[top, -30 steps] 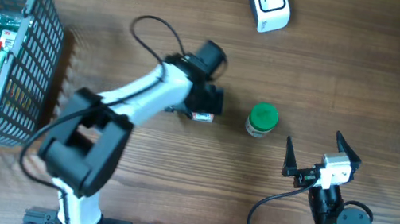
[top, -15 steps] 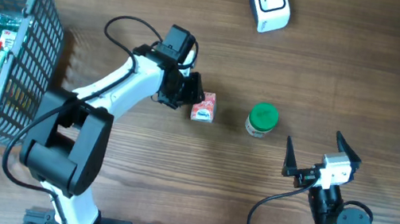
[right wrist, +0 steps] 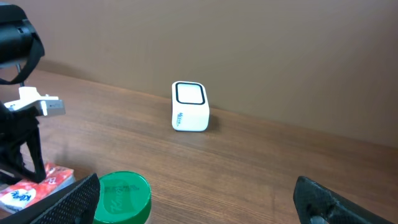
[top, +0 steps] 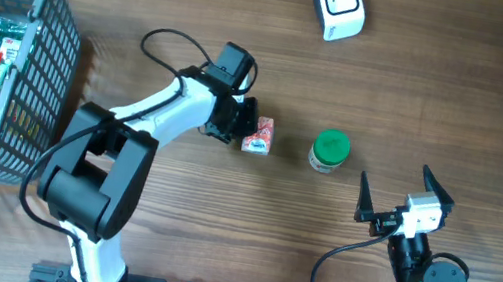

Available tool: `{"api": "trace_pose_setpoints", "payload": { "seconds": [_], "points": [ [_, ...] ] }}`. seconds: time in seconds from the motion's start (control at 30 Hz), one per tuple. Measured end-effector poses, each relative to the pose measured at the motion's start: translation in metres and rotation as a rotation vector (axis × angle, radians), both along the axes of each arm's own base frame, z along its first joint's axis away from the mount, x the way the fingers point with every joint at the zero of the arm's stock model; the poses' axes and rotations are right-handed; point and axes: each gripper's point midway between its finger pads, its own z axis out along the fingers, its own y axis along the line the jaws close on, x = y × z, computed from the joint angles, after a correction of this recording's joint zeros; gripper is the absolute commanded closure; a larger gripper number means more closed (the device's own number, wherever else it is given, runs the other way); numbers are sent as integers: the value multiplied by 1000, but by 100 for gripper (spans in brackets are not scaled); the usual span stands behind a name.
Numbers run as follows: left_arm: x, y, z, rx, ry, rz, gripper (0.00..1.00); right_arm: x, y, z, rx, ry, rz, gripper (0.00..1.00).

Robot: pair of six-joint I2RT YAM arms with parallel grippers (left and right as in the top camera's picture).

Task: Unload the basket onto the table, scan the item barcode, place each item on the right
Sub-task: 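Place the orange snack pack beside the jar and open the left gripper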

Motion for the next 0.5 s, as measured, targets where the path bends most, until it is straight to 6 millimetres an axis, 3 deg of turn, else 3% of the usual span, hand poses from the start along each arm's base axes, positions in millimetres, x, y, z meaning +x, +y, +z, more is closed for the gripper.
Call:
{"api": "trace_pose_setpoints", "payload": {
  "seconds": [0.3, 0.5],
  "points": [
    [0, -8, 5, -5, -16, -19, 96, 0, 0, 0, 0, 0, 0, 0],
    [-5, 11, 16, 116, -47, -2, 96, 0, 0, 0, 0, 0, 0, 0]
  ]
}}
